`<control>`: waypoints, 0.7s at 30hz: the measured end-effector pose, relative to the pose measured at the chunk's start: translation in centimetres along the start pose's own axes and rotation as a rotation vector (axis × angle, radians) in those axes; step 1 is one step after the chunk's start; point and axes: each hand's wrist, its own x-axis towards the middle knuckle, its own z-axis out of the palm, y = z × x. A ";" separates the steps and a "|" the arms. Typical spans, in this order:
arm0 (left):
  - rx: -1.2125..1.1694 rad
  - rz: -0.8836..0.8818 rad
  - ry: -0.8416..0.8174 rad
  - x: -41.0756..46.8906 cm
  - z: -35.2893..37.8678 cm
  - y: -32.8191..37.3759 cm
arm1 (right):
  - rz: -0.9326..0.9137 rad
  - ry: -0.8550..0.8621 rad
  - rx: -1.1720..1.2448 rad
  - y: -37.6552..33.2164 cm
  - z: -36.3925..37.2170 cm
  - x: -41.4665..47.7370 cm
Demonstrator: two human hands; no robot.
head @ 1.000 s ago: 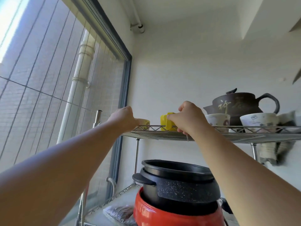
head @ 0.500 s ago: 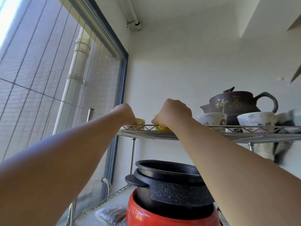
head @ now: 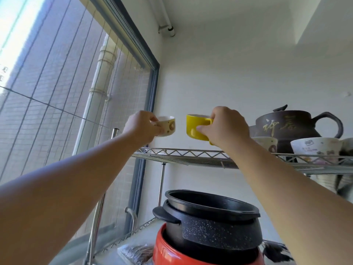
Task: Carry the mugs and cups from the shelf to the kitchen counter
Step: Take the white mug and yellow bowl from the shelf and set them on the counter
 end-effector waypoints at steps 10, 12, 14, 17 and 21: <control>-0.270 0.103 -0.036 -12.6 -5.6 -0.5 | -0.155 0.147 0.088 1.7 -7.3 -9.7; -0.356 0.063 -0.077 -16.7 -5.7 -1.0 | -0.138 0.095 0.118 2.1 -7.9 -13.4; -0.404 0.019 -0.112 -20.9 -5.5 -1.7 | -0.111 0.040 0.140 2.6 -8.4 -17.4; -0.419 -0.022 -0.175 -27.3 -4.7 -2.8 | -0.055 -0.028 0.122 3.7 -9.1 -24.1; -0.383 -0.037 -0.269 -35.3 -3.0 -3.8 | 0.043 -0.161 0.087 5.4 -9.8 -33.6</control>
